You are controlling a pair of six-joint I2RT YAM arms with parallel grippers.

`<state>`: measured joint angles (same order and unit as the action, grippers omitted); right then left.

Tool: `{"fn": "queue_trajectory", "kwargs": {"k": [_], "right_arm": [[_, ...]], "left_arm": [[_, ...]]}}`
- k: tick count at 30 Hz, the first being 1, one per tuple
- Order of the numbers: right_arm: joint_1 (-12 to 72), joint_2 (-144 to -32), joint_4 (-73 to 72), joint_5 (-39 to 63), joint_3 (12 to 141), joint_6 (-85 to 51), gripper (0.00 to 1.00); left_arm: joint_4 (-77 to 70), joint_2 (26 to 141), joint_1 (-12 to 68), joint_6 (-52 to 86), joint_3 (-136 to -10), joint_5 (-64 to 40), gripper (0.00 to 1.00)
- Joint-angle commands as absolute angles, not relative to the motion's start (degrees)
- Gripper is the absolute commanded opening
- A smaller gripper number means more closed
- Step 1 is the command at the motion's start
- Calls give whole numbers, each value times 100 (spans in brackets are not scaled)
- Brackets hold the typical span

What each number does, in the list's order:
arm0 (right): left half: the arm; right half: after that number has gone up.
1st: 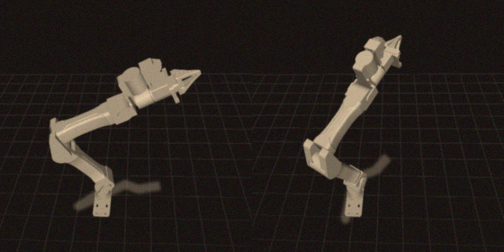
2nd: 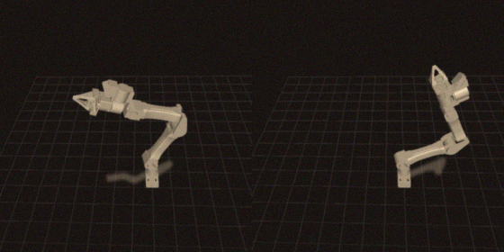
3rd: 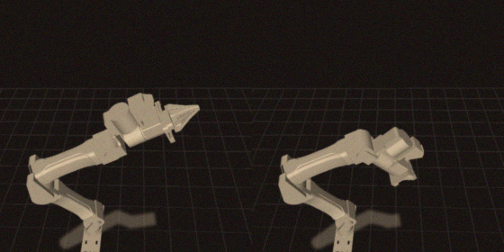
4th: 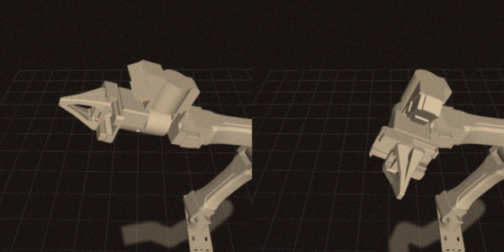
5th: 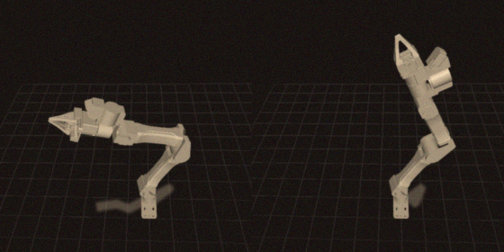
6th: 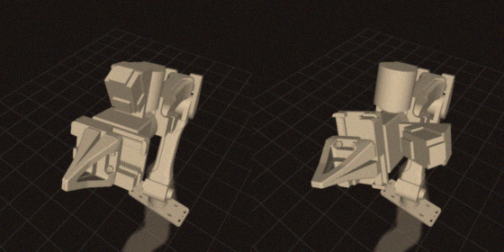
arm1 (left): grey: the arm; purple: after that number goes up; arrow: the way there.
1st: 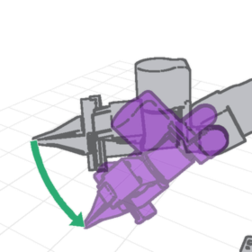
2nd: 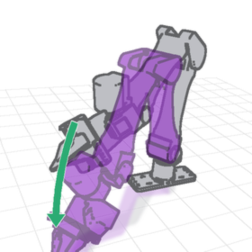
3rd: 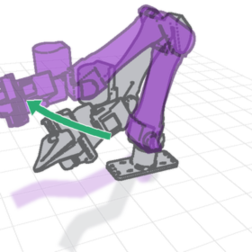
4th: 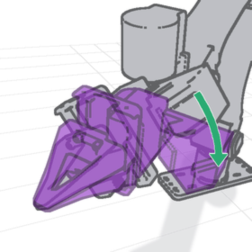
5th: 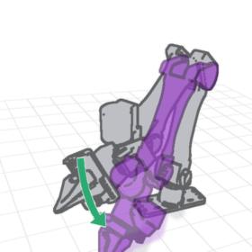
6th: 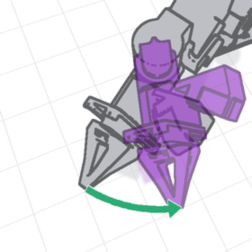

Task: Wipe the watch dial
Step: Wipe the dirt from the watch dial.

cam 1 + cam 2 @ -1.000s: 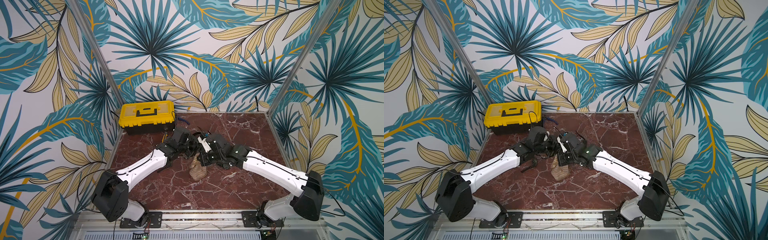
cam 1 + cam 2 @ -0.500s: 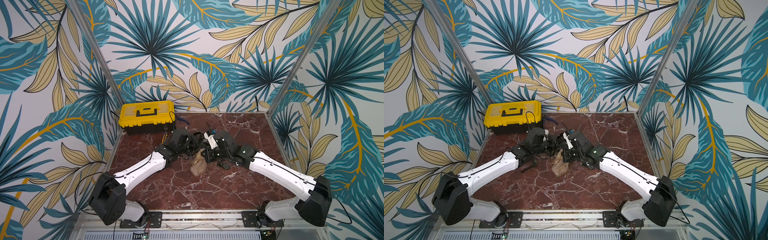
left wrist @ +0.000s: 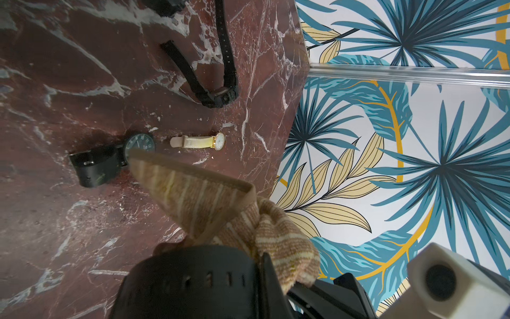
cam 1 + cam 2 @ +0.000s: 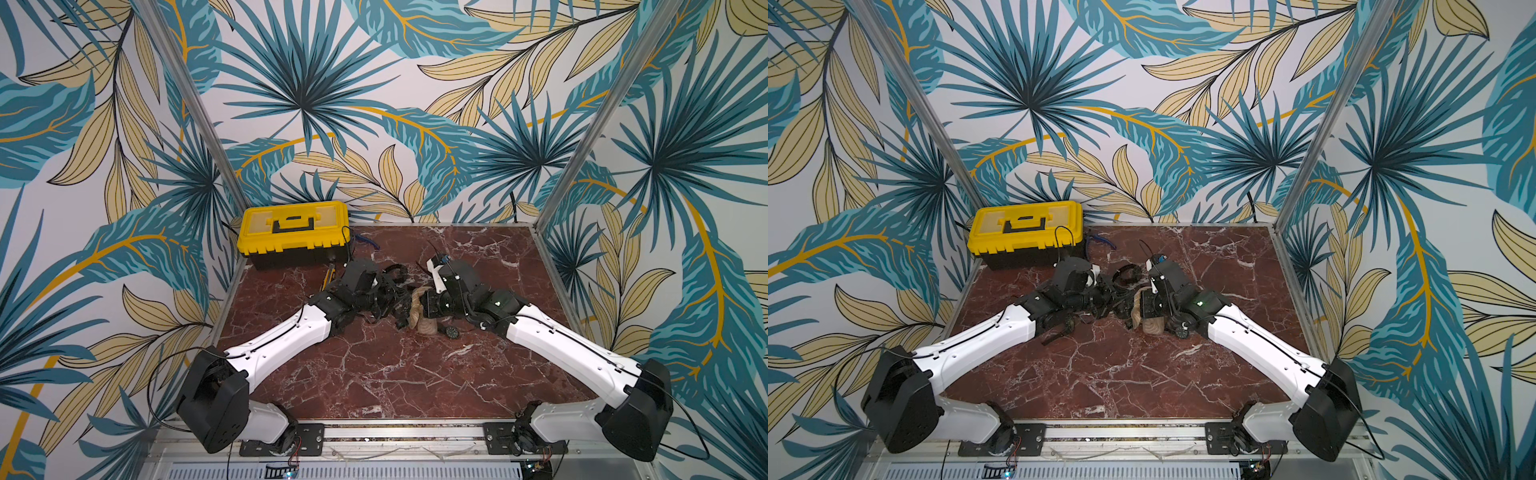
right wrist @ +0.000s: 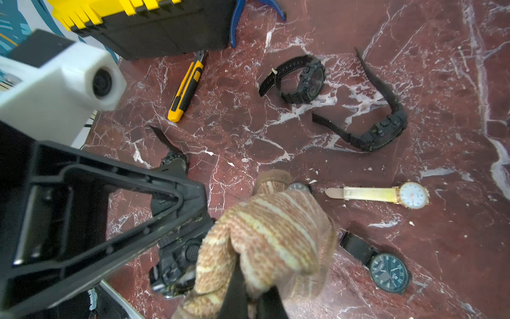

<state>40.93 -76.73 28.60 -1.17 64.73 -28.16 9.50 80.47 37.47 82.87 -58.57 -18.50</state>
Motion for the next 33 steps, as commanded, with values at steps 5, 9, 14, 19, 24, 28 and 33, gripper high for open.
{"fn": "queue_trajectory", "kwargs": {"k": [5,9,14,19,24,28,33], "right_arm": [[4422,-7451,2679,176,6070,-3030,0],[4570,-7292,2484,275,6029,-2997,0],[4570,-7283,2299,304,6161,-2933,0],[4570,-7590,2485,-253,6484,-2873,0],[4483,-7840,2693,-597,6461,-3098,0],[4507,-8053,2754,-170,6461,-3226,0],[4744,-7979,2517,110,6455,-3090,0]], "left_arm": [[923,8090,3727,8249,-6094,-2003,0],[923,8130,3720,8246,-6070,-2037,0],[923,8178,3781,8290,-5993,-2084,0],[927,8244,3851,8283,-6094,-2152,0],[925,8191,3852,8265,-6244,-2167,0],[924,8248,3844,8235,-6447,-2187,0],[923,8411,3849,8190,-6601,-2256,0]]}}
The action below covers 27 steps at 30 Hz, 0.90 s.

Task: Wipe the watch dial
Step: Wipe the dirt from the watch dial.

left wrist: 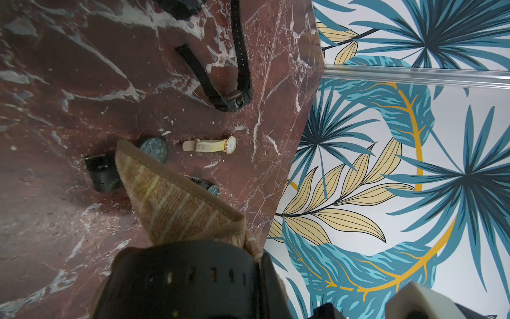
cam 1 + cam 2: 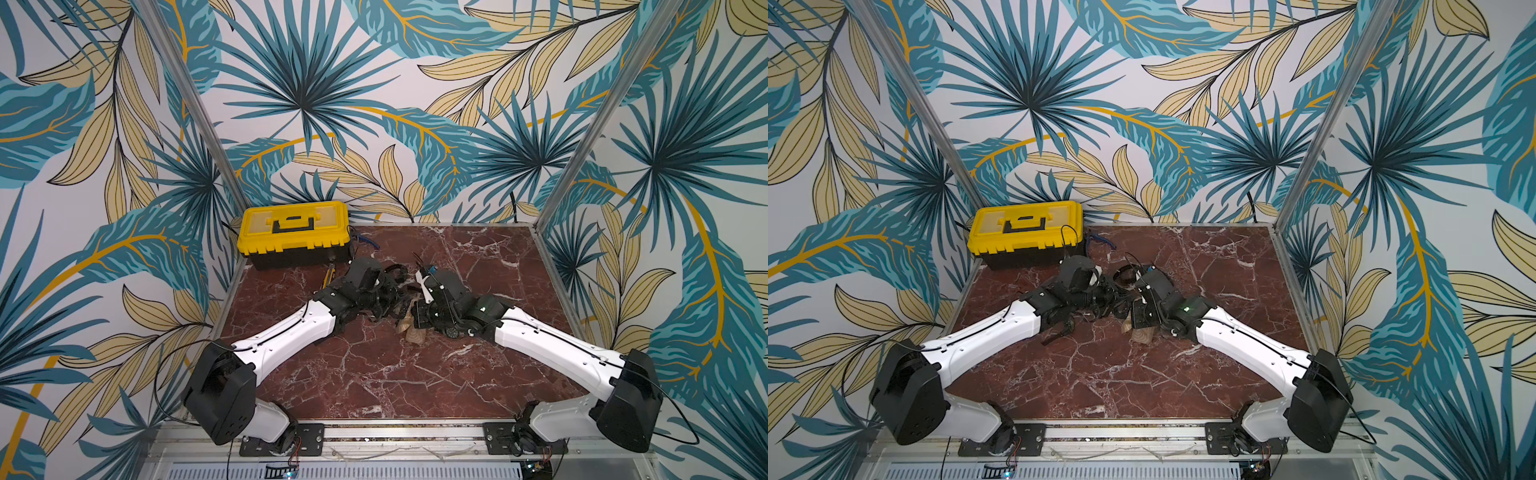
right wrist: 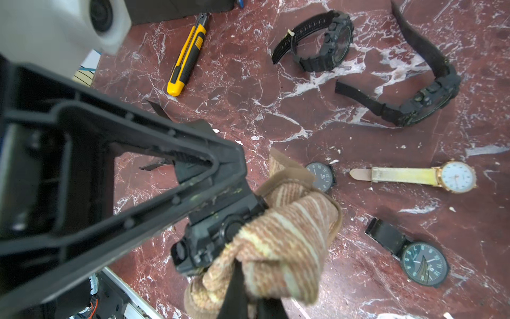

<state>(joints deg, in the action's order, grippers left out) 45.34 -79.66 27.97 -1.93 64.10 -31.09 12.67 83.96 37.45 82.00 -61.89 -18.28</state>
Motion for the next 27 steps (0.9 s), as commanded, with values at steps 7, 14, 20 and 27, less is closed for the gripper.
{"fn": "queue_trajectory", "kwargs": {"k": [7,14,20,27], "right_arm": [[4764,-7417,1808,170,6377,-2989,0],[4651,-7421,1767,-877,6317,-3053,0],[4385,-7648,2310,-1437,6354,-3345,0],[4320,-7975,2723,-961,6479,-3459,0]], "left_arm": [[923,8432,3906,8166,-6211,-2316,0],[927,8320,4033,8187,-5891,-2399,0],[923,8131,4034,8182,-5912,-2381,0],[927,8161,4026,8142,-6239,-2413,0]]}}
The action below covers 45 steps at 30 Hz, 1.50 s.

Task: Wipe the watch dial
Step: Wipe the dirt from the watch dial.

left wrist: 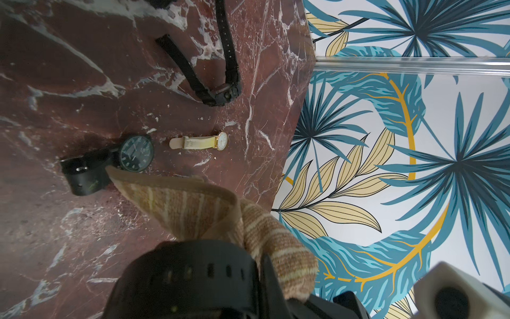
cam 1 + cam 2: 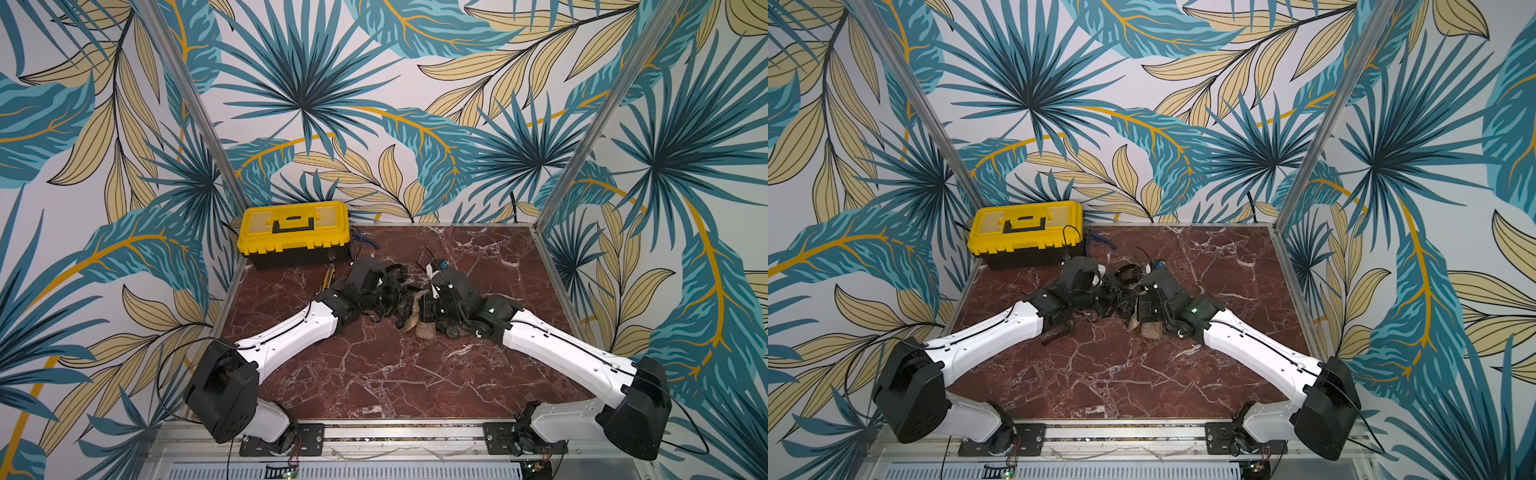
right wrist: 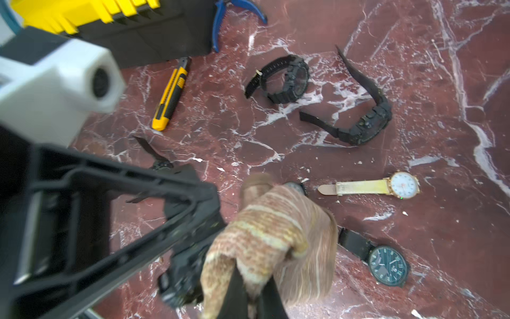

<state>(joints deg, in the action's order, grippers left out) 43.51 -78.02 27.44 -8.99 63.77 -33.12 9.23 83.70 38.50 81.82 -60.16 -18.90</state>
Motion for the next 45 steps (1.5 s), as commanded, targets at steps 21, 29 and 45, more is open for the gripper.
{"fn": "queue_trajectory", "kwargs": {"k": [21,29,45], "right_arm": [[4450,-6439,3088,-479,5503,-3139,0],[4500,-6650,2673,136,5937,-2419,0],[4196,-7788,2513,-830,6807,-2978,0]], "left_arm": [[867,8242,3489,8082,-6321,-2887,0],[844,8332,3515,8092,-6336,-2964,0],[814,8619,3817,7988,-6414,-2931,0]]}}
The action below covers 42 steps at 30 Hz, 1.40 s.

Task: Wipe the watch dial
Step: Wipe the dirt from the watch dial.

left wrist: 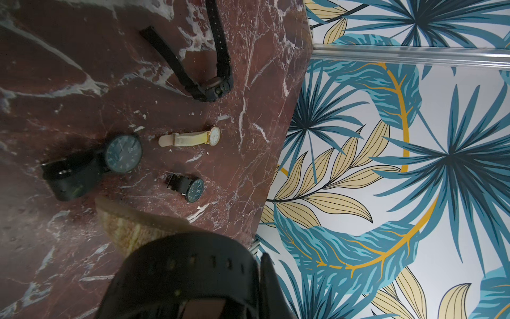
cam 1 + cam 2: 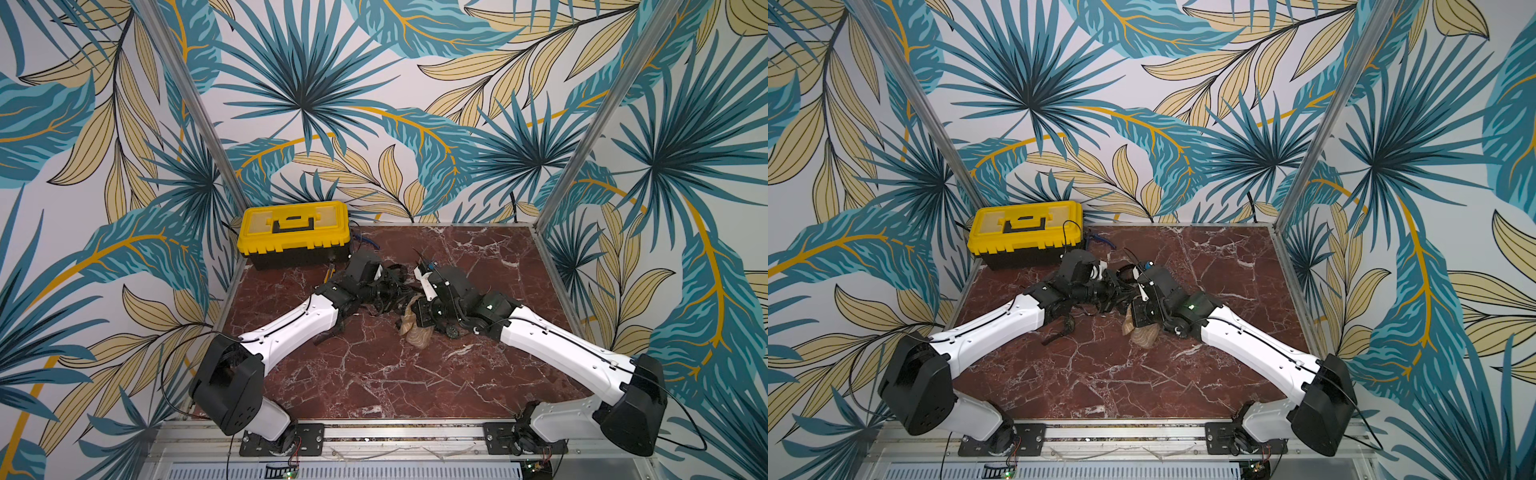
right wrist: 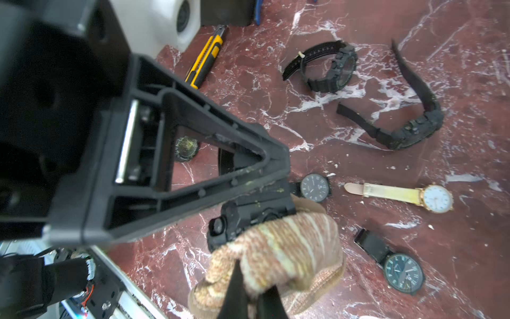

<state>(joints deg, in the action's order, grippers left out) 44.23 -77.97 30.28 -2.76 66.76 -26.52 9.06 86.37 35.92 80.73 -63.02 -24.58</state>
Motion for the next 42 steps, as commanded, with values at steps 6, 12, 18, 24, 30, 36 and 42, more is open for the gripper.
{"fn": "queue_trajectory", "kwargs": {"k": [6,12,18,24,30,36,42], "right_arm": [[3979,-7904,2825,-808,6737,-3009,0],[3976,-7334,3422,-1109,6184,-2670,0],[4115,-6599,3258,-521,5459,-2375,0],[4430,-6756,2701,-195,5702,-2170,0],[4526,-7381,2416,107,6267,-2054,0],[4526,-7725,2265,-29,6645,-2106,0],[4509,-7648,2251,-575,6806,-1995,0]], "left_arm": [[800,8605,3773,7880,-6572,-3009,0],[800,8578,3582,7814,-6570,-3083,0],[800,8620,3548,7805,-6549,-3152,0],[800,8652,3572,7830,-6530,-3113,0],[800,8723,3692,7846,-6530,-3043,0],[802,8808,3842,7849,-6496,-3000,0],[806,8781,3872,7838,-6342,-2998,0]]}}
